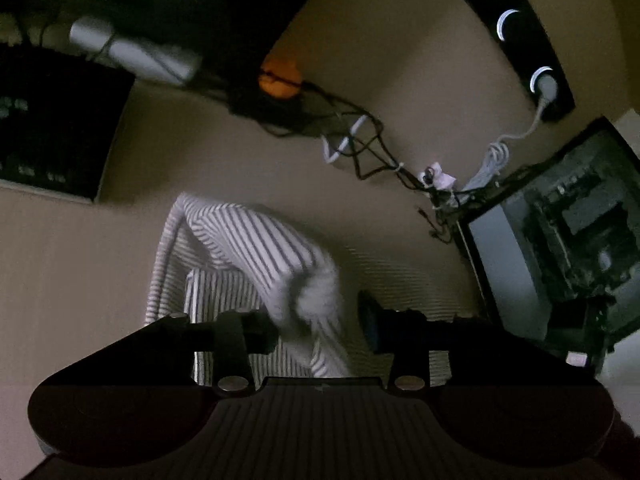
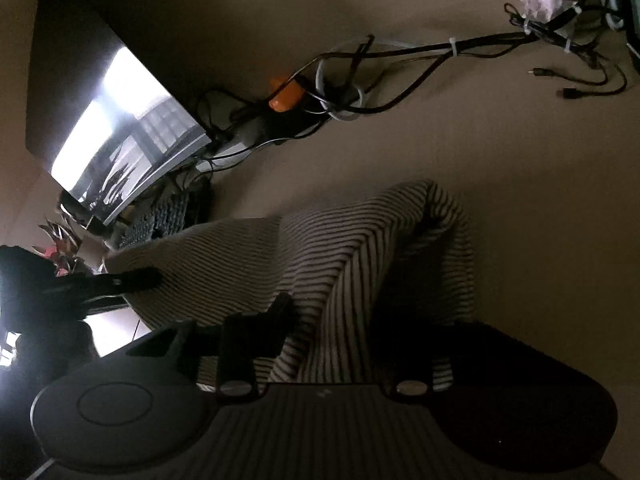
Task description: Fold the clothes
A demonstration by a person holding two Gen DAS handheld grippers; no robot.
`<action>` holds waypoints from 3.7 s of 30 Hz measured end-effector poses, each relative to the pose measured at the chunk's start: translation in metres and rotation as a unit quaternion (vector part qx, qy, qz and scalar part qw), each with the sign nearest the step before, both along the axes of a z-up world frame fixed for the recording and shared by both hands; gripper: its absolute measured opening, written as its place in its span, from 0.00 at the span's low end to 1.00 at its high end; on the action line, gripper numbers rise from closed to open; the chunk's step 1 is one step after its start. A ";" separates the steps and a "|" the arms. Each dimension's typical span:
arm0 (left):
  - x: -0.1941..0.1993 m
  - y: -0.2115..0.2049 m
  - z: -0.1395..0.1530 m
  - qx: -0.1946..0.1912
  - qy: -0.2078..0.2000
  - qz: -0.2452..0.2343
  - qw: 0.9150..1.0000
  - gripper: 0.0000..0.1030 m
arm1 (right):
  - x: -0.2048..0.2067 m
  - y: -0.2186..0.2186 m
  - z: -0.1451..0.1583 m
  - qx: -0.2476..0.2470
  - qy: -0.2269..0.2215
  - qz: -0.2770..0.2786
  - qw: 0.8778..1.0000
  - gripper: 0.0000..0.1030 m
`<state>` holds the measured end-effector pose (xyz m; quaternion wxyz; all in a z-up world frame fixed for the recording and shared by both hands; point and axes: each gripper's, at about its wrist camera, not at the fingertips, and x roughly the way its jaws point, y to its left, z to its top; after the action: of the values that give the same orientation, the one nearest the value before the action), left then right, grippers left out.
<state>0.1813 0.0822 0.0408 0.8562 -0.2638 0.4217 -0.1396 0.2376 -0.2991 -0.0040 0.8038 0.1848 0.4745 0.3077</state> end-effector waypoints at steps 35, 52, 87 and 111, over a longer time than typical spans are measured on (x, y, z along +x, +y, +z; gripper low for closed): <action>0.008 0.007 -0.044 -0.043 0.086 0.074 0.993 0.50 | -0.004 0.003 -0.014 0.012 0.022 -0.005 1.000 0.41; -0.050 -0.020 -0.030 0.036 0.040 -0.019 0.998 0.32 | -0.040 -0.005 0.005 -0.046 0.008 0.044 0.998 0.31; -0.040 -0.038 -0.045 0.125 -0.014 -0.074 0.989 1.00 | -0.096 0.043 -0.006 -0.129 -0.120 0.041 0.983 1.00; -0.082 -0.040 -0.026 -0.049 0.027 -0.025 0.998 1.00 | -0.007 0.062 0.003 -0.232 -0.134 0.018 0.963 1.00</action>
<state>0.0996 0.0425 0.0148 0.8267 -0.2987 0.4440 -0.1740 0.2302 -0.2367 -0.0006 0.8751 -0.0582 0.4240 0.2260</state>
